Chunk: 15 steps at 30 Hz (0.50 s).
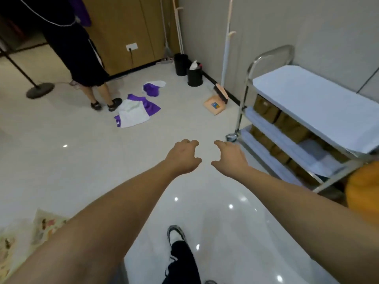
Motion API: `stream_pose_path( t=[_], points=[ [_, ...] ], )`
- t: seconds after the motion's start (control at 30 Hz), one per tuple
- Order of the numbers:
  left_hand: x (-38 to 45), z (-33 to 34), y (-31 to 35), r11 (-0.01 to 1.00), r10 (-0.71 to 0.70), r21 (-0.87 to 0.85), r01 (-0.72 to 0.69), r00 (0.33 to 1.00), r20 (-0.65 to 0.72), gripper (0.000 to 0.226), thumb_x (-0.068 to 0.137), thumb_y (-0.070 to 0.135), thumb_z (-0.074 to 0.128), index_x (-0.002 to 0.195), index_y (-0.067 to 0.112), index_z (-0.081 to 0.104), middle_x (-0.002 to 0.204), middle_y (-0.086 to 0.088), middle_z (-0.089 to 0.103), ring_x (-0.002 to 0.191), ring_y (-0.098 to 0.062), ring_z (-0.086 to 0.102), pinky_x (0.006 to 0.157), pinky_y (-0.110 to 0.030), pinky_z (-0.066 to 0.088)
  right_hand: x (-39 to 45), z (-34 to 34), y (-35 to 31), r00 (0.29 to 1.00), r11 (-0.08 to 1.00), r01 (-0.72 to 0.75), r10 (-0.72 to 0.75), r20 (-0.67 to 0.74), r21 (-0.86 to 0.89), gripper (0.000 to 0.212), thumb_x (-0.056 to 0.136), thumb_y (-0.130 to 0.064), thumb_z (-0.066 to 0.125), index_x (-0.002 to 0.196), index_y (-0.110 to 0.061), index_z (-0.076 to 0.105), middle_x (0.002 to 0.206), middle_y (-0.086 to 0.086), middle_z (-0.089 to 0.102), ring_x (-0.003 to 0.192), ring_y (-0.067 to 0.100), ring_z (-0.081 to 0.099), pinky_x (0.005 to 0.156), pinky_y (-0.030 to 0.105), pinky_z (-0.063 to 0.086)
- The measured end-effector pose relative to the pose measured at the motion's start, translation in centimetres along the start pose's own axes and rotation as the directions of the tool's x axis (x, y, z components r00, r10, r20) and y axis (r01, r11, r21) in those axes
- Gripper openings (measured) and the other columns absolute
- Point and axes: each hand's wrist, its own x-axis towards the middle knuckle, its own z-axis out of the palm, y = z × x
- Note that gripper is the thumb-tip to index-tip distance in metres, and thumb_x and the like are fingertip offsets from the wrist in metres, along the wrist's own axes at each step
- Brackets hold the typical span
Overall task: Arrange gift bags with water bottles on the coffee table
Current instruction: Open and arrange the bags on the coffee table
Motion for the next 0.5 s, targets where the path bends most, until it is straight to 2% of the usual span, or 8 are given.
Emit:
stream_pose_path(
  t=[0.23, 0.37, 0.5],
  points=[
    [15.3, 2.3, 6.1, 0.968, 0.245, 0.024, -0.251, 0.958, 0.146, 0.062, 0.093, 0.035, 0.063, 0.150, 0.020, 0.041, 0.144, -0.012, 0.048, 0.131, -0.031, 0.046, 0.103, -0.038, 0.043, 6.4, -2.8, 9.1, 0.952, 0.955, -0.289, 0.294, -0.087, 0.061, 0.070, 0.087, -0.033, 0.071, 0.149, -0.022, 0.042, 0.140, 0.011, 0.054, 0.129, 0.032, 0.048, 0.103, 0.043, 0.046],
    [22.7, 3.6, 9.1, 0.924, 0.362, 0.019, -0.382, 0.890, 0.276, 0.062, 0.093, 0.034, 0.065, 0.148, 0.015, 0.044, 0.145, -0.014, 0.048, 0.132, -0.033, 0.046, 0.104, -0.037, 0.041, 9.3, -3.8, 13.3, 0.868, 0.865, -0.486, 0.494, -0.046, 0.123, 0.068, 0.088, -0.031, 0.071, 0.149, -0.020, 0.041, 0.138, 0.013, 0.051, 0.128, 0.032, 0.045, 0.101, 0.042, 0.046],
    [29.7, 4.4, 12.5, 0.874, 0.451, 0.006, -0.485, 0.818, 0.357, 0.057, 0.093, 0.033, 0.065, 0.143, 0.011, 0.048, 0.142, -0.016, 0.050, 0.130, -0.032, 0.048, 0.104, -0.038, 0.043, 12.1, -4.5, 16.6, 0.772, 0.764, -0.614, 0.634, -0.049, 0.200, 0.073, 0.090, -0.032, 0.070, 0.153, -0.020, 0.036, 0.148, 0.012, 0.046, 0.134, 0.033, 0.042, 0.107, 0.044, 0.043]
  ],
)
